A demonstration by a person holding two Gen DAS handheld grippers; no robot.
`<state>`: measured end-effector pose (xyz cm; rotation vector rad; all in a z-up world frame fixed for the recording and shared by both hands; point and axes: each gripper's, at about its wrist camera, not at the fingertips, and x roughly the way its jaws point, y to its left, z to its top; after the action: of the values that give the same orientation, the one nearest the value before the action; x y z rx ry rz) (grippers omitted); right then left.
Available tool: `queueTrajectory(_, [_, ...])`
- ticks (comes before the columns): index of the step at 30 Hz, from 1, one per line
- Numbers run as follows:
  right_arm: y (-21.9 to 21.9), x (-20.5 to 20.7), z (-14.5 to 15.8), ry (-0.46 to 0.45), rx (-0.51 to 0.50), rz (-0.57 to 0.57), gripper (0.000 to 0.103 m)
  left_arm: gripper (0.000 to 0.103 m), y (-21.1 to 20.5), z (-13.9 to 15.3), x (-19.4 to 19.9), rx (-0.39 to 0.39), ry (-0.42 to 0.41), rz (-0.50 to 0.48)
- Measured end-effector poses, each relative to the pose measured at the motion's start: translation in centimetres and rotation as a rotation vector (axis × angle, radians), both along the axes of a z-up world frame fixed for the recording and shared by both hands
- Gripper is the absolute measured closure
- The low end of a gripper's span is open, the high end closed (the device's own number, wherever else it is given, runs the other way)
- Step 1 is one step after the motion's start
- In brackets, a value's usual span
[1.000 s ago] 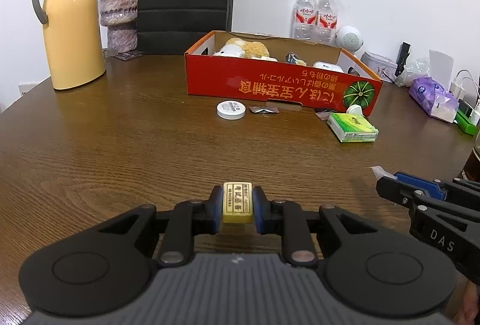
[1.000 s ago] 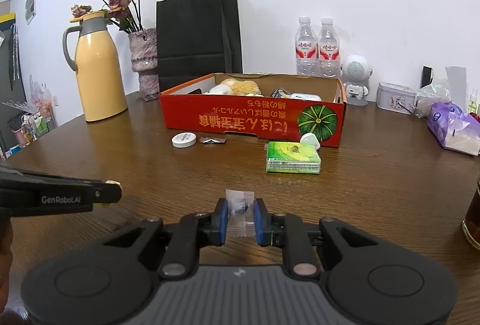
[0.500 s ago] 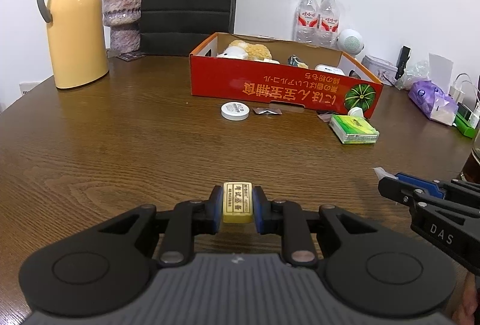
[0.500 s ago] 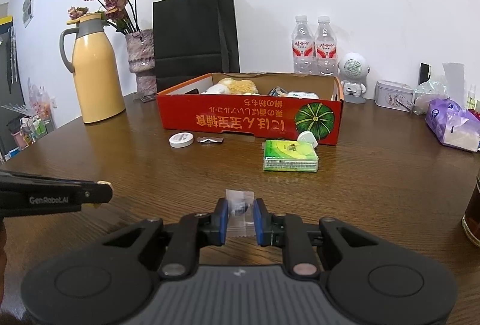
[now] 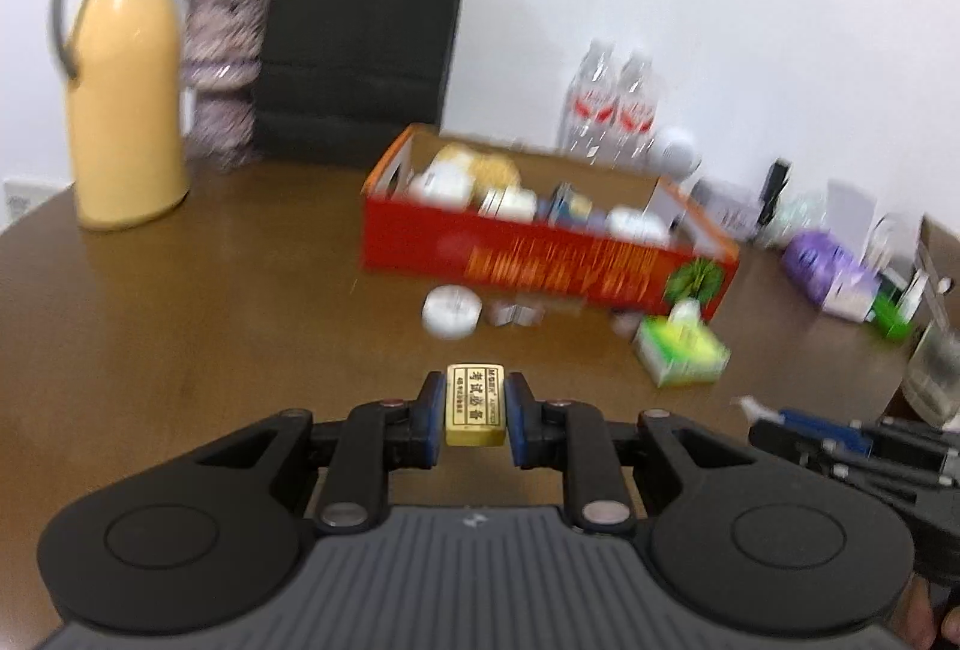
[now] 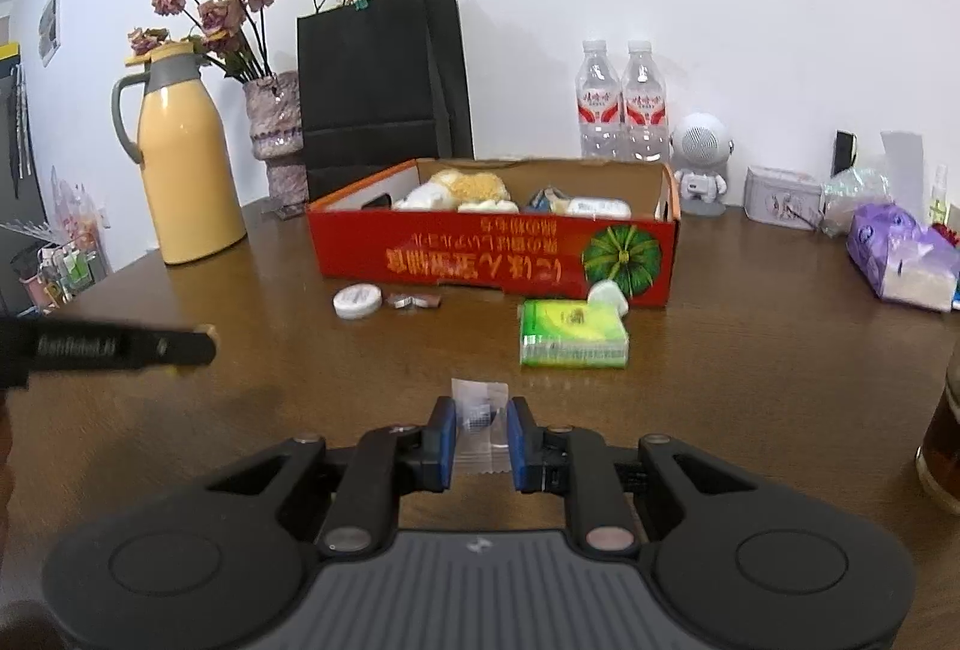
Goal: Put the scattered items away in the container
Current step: 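Carry the yellow block over the box with the left tool and release it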
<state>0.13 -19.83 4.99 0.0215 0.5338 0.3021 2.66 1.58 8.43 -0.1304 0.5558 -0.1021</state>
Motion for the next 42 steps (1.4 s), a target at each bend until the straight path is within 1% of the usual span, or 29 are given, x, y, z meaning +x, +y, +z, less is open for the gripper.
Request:
queueTrajectory(3, [-0.3,1.7,2.4,-0.005,0.033,0.007,0.086,0.082,0.5,3.0,3.1,0.045,-0.043,-0.040])
queueTrajectory(5, [-0.4,3.8,4.4,-0.014,0.061,0.017,0.086,0.082,1.1,5.0,6.5,0.058,-0.046,-0.071])
queueTrajectory(7, [0.1,6.5,6.7,-0.041,0.059,0.010,0.086,0.082,1.5,6.3,10.8,0.061,-0.021,-0.114])
queueTrajectory(8, [0.5,8.0,7.7,-0.053,0.049,0.014,0.086,0.082,1.3,6.5,13.1,0.063,0.012,-0.142])
queueTrajectory(10, [1.2,12.0,9.5,-0.059,0.034,0.019,0.086,0.082,0.4,5.9,18.5,0.056,0.106,-0.180])
queueTrajectory(11, [1.7,14.6,10.0,-0.033,0.020,0.016,0.086,0.082,-0.2,5.2,20.9,0.069,0.155,-0.203])
queueTrajectory(12, [2.2,17.3,10.2,0.007,0.007,0.011,0.086,0.082,-0.7,4.2,23.1,0.084,0.191,-0.200])
queueTrajectory(13, [2.6,20.1,10.0,0.055,0.003,-0.002,0.086,0.082,-1.2,3.1,25.3,0.117,0.235,-0.178])
queueTrajectory(15, [3.1,25.7,8.5,0.200,0.001,-0.017,0.086,0.082,-1.7,1.1,28.4,0.152,0.309,-0.153])
queueTrajectory(16, [3.1,28.0,7.5,0.271,0.020,-0.027,0.086,0.082,-1.8,0.1,29.6,0.149,0.344,-0.150])
queueTrajectory(17, [3.2,29.9,6.5,0.335,0.029,-0.033,0.086,0.079,-1.9,-0.6,30.4,0.138,0.374,-0.148])
queueTrajectory(18, [3.4,31.4,5.4,0.389,0.013,-0.033,0.086,0.068,-2.0,-1.2,31.0,0.137,0.401,-0.142])
queueTrajectory(19, [3.8,32.8,4.4,0.437,-0.010,-0.039,0.084,0.050,-2.4,-1.5,31.3,0.163,0.426,-0.140])
queueTrajectory(20, [4.1,33.6,3.6,0.469,-0.025,-0.052,0.080,0.044,-2.5,-1.6,31.1,0.177,0.419,-0.155])
queueTrajectory(21, [4.2,34.3,2.9,0.511,-0.033,-0.067,0.075,0.031,-2.6,-1.5,30.7,0.182,0.404,-0.162])
queueTrajectory(22, [4.0,34.8,2.4,0.556,-0.028,-0.083,0.066,0.023,-2.5,-1.2,30.5,0.177,0.395,-0.154])
queueTrajectory(23, [3.8,35.0,2.3,0.585,-0.008,-0.093,0.057,0.022,-2.3,-0.8,30.1,0.162,0.385,-0.148])
queueTrajectory(24, [3.4,34.6,2.5,0.586,0.011,-0.095,0.052,0.022,-2.0,-0.4,29.6,0.151,0.373,-0.143])
queueTrajectory(26, [2.6,32.8,3.6,0.538,0.037,-0.100,0.038,0.020,-1.3,0.9,27.8,0.130,0.324,-0.123])
queueTrajectory(27, [2.3,31.2,4.2,0.494,0.037,-0.113,0.035,0.013,-0.9,1.6,26.6,0.115,0.289,-0.116])
queueTrajectory(28, [2.0,29.1,4.9,0.438,0.030,-0.125,0.027,0.006,-0.5,2.2,24.8,0.097,0.244,-0.109])
queueTrajectory(29, [1.9,27.4,5.3,0.385,0.020,-0.130,0.022,0.004,-0.3,2.6,23.1,0.089,0.201,-0.101])
queueTrajectory(31, [1.7,23.0,5.9,0.263,-0.010,-0.136,0.019,0.002,0.0,3.2,18.4,0.114,0.102,-0.082])
queueTrajectory(32, [1.7,20.3,6.1,0.201,-0.021,-0.132,0.014,0.000,0.0,3.4,16.7,0.130,0.067,-0.071])
queueTrajectory(33, [1.6,17.9,6.0,0.150,-0.025,-0.125,0.011,0.000,-0.1,3.4,14.6,0.152,0.032,-0.052])
queueTrajectory(35, [1.0,13.2,5.4,0.069,-0.010,-0.115,0.007,0.000,-0.2,2.8,10.5,0.174,-0.005,-0.018])
queueTrajectory(37, [0.5,10.0,4.4,0.047,0.013,-0.116,0.007,0.000,-0.2,1.7,6.6,0.153,-0.016,-0.020])
queueTrajectory(41, [0.2,4.6,1.5,0.076,0.051,-0.079,0.007,0.000,-0.5,-0.7,0.4,0.131,-0.073,-0.075])
queueTrajectory(42, [0.3,3.6,1.1,0.075,0.055,-0.072,0.007,0.000,-0.5,-1.2,-0.7,0.128,-0.085,-0.081])
